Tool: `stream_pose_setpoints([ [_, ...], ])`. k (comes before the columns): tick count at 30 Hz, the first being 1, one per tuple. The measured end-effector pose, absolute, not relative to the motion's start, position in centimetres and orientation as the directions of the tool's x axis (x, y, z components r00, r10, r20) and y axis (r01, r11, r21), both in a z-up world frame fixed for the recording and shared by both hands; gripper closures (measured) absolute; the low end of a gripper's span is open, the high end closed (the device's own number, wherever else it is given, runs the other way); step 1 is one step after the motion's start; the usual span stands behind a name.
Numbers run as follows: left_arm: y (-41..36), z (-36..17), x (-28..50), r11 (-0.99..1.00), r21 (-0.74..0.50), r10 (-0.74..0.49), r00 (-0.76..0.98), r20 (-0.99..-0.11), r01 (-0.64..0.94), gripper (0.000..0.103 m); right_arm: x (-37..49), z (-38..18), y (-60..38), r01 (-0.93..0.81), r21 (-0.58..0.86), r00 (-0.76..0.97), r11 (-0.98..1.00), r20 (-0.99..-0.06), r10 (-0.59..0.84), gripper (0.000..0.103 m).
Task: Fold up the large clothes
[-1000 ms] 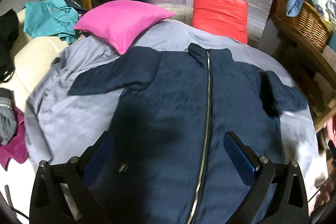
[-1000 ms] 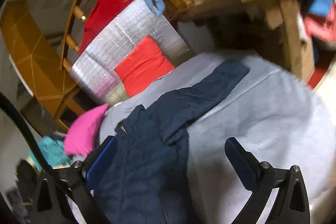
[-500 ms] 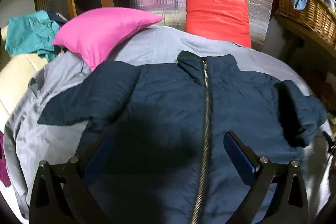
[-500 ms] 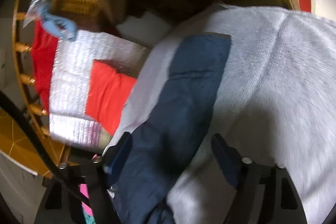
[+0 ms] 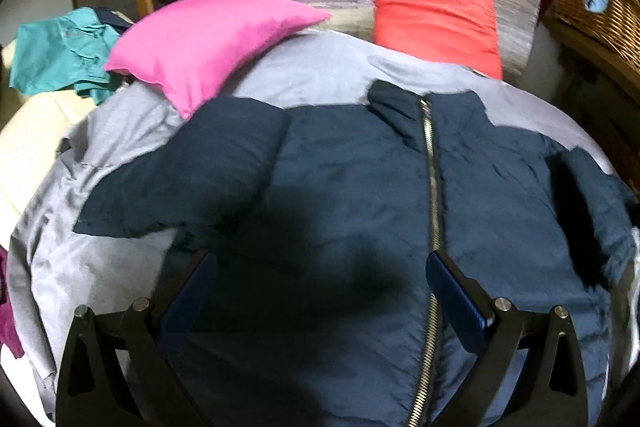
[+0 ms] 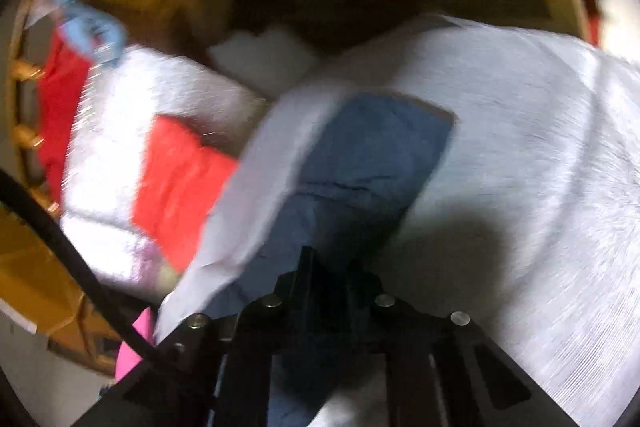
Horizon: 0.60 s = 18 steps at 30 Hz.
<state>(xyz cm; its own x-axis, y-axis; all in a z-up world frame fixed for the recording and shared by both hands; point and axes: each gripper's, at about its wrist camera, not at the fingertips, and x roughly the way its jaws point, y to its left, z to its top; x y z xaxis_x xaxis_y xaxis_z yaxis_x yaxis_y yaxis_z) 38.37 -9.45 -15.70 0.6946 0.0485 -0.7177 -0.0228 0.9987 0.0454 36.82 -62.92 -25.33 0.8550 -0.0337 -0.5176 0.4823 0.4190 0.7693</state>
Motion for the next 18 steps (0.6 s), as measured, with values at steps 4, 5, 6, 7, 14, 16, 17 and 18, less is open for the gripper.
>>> stream_pose_setpoints([
  [4,-7.9,-14.7,38.5,0.997,0.031,0.076,0.715,-0.695,-0.076,0.0,37.4,-19.6,-57.7,0.309,0.773,0.919,0.555,-0.393,0.036,0.088],
  [5,-7.5,-14.5,38.4,0.996,0.029,0.082,0.717,-0.692,-0.086,0.0,37.6,-18.5,-56.1,0.262,0.774,0.929,0.576,-0.365,0.068,0.088],
  [6,-7.1,-14.3,38.4,0.995,0.028,0.09,0.72,-0.688,-0.098,0.0,37.7,-17.5,-54.2,0.206,0.778,0.937,0.593,-0.332,0.111,0.088],
  [7,-6.6,-14.1,38.4,0.994,0.029,0.1,0.723,-0.684,-0.11,0.0,38.0,-16.4,-51.7,0.132,0.781,0.938,0.61,-0.298,0.178,0.088],
  [14,-3.8,-14.0,38.6,0.987,0.011,0.121,0.708,-0.695,-0.158,0.0,40.1,-15.5,-38.8,-0.114,0.789,0.848,0.604,-0.24,0.473,0.088],
  [16,-2.8,-14.0,38.6,0.985,0.009,0.131,0.709,-0.693,-0.174,0.0,40.5,-16.4,-36.1,-0.12,0.783,0.815,0.61,-0.273,0.511,0.085],
  [17,-2.5,-13.9,38.5,0.984,0.01,0.136,0.71,-0.691,-0.18,0.0,40.8,-17.1,-34.9,-0.117,0.781,0.796,0.613,-0.296,0.529,0.085],
  [18,-1.9,-13.8,38.5,0.982,0.011,0.144,0.711,-0.689,-0.188,0.0,41.3,-17.7,-34.3,-0.109,0.784,0.78,0.611,-0.313,0.541,0.085],
])
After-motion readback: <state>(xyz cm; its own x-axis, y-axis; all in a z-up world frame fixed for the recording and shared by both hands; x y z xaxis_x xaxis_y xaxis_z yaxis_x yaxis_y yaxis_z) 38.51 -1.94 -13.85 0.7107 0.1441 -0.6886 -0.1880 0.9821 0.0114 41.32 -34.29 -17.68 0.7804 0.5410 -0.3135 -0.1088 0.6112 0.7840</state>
